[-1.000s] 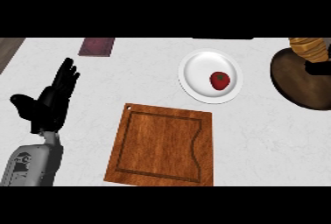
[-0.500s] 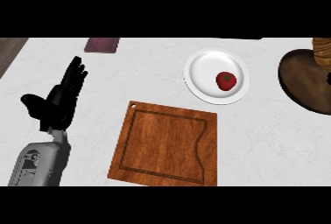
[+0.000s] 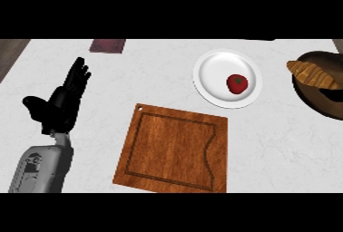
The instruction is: Pick the croissant from the cutting board and place it in the pan
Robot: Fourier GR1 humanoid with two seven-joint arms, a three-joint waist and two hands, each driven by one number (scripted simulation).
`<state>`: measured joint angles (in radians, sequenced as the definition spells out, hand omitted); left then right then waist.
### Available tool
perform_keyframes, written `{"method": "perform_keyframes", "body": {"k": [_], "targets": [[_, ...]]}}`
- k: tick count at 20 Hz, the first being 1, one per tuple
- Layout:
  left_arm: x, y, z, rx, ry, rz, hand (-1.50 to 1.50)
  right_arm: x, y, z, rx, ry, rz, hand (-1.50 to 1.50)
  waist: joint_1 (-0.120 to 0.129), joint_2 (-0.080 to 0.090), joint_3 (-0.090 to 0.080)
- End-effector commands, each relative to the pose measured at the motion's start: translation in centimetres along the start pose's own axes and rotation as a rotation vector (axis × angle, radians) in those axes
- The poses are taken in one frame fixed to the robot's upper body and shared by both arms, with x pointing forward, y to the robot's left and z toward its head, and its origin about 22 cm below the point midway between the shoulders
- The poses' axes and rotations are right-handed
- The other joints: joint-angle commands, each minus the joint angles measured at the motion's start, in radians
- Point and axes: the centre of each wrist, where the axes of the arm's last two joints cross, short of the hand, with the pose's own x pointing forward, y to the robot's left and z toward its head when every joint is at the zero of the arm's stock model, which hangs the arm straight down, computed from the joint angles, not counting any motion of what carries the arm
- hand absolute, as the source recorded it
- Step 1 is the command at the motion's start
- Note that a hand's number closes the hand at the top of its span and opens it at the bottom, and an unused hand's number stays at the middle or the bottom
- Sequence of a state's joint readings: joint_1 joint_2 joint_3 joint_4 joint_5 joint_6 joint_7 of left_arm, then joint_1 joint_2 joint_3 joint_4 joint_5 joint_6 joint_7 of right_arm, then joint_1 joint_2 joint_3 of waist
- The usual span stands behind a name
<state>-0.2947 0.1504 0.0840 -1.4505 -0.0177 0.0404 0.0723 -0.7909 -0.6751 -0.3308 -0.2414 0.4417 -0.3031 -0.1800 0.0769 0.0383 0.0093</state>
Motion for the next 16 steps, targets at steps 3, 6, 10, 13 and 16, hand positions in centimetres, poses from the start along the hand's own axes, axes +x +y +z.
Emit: {"method": "perform_keyframes", "body": {"k": [3, 6, 10, 13, 16], "targets": [[-0.8, 0.7, 0.0, -0.005, -0.009, 0.009, 0.00, -1.5, 0.1, 0.4, 0.063, -0.033, -0.089, -1.50, 0.001, 0.002, -0.001], [-0.1, 0.2, -0.4, 0.002, 0.004, 0.005, 0.00, -0.9, -0.6, 0.0, -0.035, -0.122, -0.192, -1.50, -0.012, -0.004, 0.000], [-0.7, 0.8, -0.2, 0.037, 0.013, -0.011, 0.00, -3.0, -0.8, 0.7, -0.162, -0.144, -0.337, -1.50, -0.036, -0.011, -0.001], [-1.1, 2.7, 0.7, 0.045, 0.044, -0.006, 0.00, -4.8, -2.0, 1.1, -0.121, -0.162, -0.431, -1.50, -0.048, -0.024, -0.005], [-0.8, 2.6, 0.6, 0.044, 0.054, -0.001, 0.00, -7.2, -3.8, 1.7, -0.028, -0.175, -0.554, -1.50, -0.072, -0.034, -0.007]]}}
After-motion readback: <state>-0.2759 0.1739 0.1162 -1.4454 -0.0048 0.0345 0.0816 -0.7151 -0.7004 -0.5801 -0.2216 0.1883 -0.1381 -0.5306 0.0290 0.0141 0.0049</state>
